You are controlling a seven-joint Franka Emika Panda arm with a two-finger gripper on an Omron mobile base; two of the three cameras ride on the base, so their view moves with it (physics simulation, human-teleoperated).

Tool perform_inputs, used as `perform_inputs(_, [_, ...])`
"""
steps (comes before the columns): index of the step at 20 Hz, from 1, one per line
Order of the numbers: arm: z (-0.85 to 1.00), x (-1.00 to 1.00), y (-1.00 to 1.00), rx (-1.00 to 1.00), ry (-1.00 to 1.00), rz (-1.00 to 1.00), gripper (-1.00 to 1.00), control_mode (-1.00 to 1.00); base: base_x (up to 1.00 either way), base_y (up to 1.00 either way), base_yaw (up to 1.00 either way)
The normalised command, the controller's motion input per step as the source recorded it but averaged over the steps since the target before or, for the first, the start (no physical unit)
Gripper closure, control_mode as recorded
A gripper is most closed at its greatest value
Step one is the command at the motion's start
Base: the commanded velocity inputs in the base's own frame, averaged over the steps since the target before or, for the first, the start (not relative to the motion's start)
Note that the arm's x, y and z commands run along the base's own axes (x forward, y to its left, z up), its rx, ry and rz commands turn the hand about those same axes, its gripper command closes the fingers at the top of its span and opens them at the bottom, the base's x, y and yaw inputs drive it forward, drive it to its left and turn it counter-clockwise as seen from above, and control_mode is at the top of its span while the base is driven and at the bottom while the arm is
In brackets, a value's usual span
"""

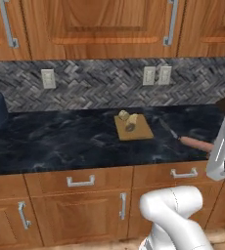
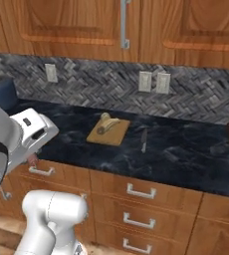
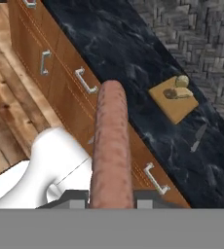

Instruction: Retrieve the sausage and cheese from the fridge and place them on the cutting board on the counter.

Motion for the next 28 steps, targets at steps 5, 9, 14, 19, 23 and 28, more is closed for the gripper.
perform_inputs(5, [0.00,0.00,0.00,0.00,0.00,0.00,1.00,1.00,0.74,0.26,-0.11])
perform_inputs(9, [0.00,0.00,0.00,0.00,0.00,0.00,1.00,1.00,0.81,0.33,-0.12])
perform_inputs(14, [0.00,0.00,0.00,0.00,0.00,0.00,1.00,1.00,0.61,0.27,-0.08])
perform_inputs(19, [-0.20,0.31,0.30,0.00,0.06,-0.06,1.00,-1.00,0.00,0.00,0.00])
perform_inputs(23, [-0.31,0.85,0.20,-0.02,0.29,0.00,1.00,-1.00,0.00,0.00,0.00])
perform_inputs(28, [-0.32,1.00,0.11,0.00,0.24,-0.04,1.00,-1.00,0.00,0.00,0.00])
